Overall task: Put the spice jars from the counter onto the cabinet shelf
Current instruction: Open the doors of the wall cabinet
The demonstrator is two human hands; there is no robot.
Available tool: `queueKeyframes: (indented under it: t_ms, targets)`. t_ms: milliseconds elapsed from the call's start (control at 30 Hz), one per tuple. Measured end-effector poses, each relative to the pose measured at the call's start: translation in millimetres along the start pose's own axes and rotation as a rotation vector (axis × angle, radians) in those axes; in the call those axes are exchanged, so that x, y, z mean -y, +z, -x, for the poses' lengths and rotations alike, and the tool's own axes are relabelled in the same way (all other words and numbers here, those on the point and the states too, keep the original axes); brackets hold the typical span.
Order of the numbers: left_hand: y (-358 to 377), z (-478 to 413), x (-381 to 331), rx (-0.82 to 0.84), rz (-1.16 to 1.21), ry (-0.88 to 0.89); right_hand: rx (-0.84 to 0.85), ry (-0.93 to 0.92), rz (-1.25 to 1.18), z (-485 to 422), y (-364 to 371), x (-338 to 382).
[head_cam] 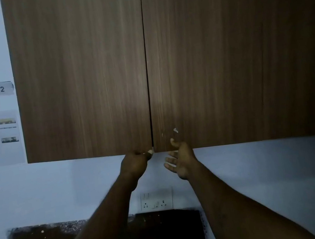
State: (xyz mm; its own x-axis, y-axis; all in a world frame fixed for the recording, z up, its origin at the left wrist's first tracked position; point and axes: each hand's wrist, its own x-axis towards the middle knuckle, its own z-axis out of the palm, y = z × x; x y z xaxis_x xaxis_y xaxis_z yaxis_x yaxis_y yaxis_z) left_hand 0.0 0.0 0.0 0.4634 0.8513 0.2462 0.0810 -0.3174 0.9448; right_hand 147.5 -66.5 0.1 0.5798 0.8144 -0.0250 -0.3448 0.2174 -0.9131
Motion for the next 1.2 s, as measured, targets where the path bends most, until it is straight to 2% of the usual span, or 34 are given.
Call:
queueKeyframes:
  t_ms: [100, 400, 533, 700, 867, 967, 1033, 1100, 1200]
  targets:
    - [-4.0, -2.5, 4.6, -0.056, 0.008, 0.002, -0.017, 0.007, -0.113, -5.5, 1.4, -0.9]
    - [3.2, 3.9, 21.4, -0.015, -0.063, -0.014, 0.007, -0.049, -0.408, -7.5, 14.3, 8.7]
    - [10.1, 11.0, 17.8, 0.018, -0.134, 0.061, -0.006, -0.023, -0.443, -5.1, 8.6, 3.1]
    - [3.1, 21.2, -5.1, -0.010, -0.125, 0.158, -0.100, -0.045, -0.428, 22.2, -1.0, -4.3]
    - [16.3, 46.1, -41.9, 0.079, 0.040, 0.335, -0.244, -0.138, -0.233, 69.1, -10.7, -5.4]
    - [36.4, 65.7, -60.1, 0.143, 0.203, 0.372, -0.340, -0.247, 0.140, 100.6, -29.0, -0.6]
    - [47.0, 74.6, -68.3, 0.178, 0.286, 0.329, -0.525, -0.369, 0.474, 126.0, -42.7, 8.7]
    - [54.1, 83.0, -74.1, 0.245, 0.368, 0.271, -0.699, -0.527, 0.684, 151.3, -53.5, 25.0]
    - [69.3, 95.6, -82.7, 0.328, 0.365, 0.310, -0.732, -0.797, 0.782, 179.8, -61.5, 58.0]
